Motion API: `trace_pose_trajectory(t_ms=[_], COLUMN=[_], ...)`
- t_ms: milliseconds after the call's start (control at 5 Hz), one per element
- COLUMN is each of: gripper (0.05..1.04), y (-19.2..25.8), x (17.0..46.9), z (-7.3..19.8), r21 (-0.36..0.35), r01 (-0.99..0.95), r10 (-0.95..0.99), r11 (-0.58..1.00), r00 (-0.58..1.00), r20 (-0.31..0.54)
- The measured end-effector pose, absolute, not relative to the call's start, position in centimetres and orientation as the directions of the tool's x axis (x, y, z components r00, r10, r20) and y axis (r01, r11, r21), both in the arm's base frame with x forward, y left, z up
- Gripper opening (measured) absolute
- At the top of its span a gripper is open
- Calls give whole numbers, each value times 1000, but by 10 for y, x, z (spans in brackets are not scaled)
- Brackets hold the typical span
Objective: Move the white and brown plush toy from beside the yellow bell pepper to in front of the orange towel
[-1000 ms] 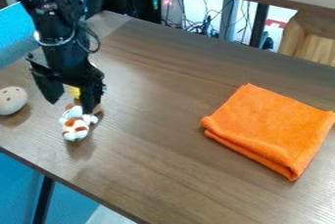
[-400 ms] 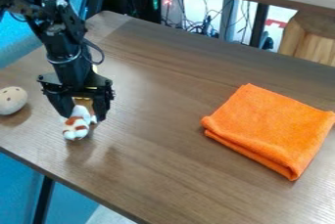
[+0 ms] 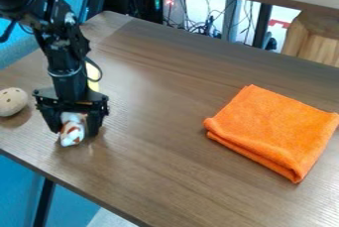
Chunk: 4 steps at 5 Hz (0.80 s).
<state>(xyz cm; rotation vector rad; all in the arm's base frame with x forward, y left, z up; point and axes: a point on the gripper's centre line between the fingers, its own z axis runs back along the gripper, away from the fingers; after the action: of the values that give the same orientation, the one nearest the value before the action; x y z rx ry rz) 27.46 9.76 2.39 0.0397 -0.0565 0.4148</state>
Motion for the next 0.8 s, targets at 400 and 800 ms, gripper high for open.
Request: trace_pose_trajectory(t_ms=[400, 800], gripper=[704, 611], y=[88, 9], x=[262, 295], z=[25, 98], r21=[89, 226], r01=[-363, 18], r10=[368, -18], r11=[928, 974], r00=[929, 1000], r20=[-40, -3])
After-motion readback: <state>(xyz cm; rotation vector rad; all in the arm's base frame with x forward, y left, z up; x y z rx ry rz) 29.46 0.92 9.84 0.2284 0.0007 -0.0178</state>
